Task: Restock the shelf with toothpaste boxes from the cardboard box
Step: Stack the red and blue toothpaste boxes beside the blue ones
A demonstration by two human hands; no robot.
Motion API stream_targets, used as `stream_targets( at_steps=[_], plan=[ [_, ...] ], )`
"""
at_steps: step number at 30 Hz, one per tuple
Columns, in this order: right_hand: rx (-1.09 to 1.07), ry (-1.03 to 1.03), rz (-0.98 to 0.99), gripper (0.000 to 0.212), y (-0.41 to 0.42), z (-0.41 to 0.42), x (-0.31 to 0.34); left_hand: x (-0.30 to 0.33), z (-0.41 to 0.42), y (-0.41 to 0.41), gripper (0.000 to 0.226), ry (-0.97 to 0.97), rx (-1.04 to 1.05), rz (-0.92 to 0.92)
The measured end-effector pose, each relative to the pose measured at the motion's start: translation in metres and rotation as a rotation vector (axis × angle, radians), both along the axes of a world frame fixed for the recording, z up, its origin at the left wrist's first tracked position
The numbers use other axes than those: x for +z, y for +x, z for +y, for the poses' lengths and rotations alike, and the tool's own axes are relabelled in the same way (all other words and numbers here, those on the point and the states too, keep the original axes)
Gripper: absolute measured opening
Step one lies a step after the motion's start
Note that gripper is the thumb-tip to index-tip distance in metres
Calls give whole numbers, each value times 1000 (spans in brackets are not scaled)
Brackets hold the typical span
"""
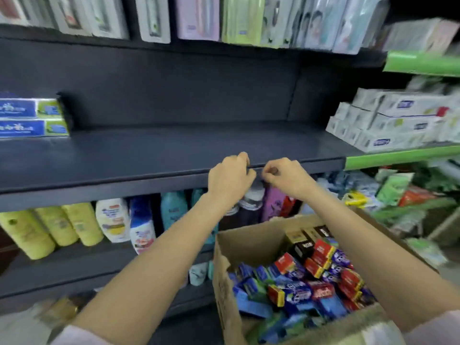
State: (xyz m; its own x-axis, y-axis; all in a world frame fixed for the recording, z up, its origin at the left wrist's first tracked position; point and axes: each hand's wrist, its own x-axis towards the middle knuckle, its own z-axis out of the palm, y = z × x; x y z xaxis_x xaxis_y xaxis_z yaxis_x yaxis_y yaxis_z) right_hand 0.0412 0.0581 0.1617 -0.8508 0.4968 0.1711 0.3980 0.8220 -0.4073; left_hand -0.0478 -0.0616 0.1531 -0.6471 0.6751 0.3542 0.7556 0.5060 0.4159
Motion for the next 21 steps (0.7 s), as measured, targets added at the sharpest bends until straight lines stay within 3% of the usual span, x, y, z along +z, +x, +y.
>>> stream_targets(
  at_steps=[9, 11, 13, 15, 17, 19, 21],
  plan=[
    [-39, -154, -313, 22, 85, 97, -96, -90, 94, 61, 28, -396, -108, -320],
    [-33, -207, -370, 36, 95, 109, -119, -114, 106, 64, 32, -508, -201, -377],
    [2, -199, -481, 61, 102, 116, -141, -138, 111, 65, 50, -640, -262, -398],
    [20, -182, -614, 83, 108, 120, -157, -162, 114, 68, 71, -754, -269, -430],
    [17, -165, -680, 93, 111, 123, -170, -182, 114, 72, 76, -780, -258, -479],
    [-40, -147, -666, 88, 114, 127, -179, -195, 115, 76, 64, -718, -250, -527],
    [-74, -140, -608, 68, 117, 133, -184, -200, 115, 80, 47, -647, -236, -524]
  ],
)
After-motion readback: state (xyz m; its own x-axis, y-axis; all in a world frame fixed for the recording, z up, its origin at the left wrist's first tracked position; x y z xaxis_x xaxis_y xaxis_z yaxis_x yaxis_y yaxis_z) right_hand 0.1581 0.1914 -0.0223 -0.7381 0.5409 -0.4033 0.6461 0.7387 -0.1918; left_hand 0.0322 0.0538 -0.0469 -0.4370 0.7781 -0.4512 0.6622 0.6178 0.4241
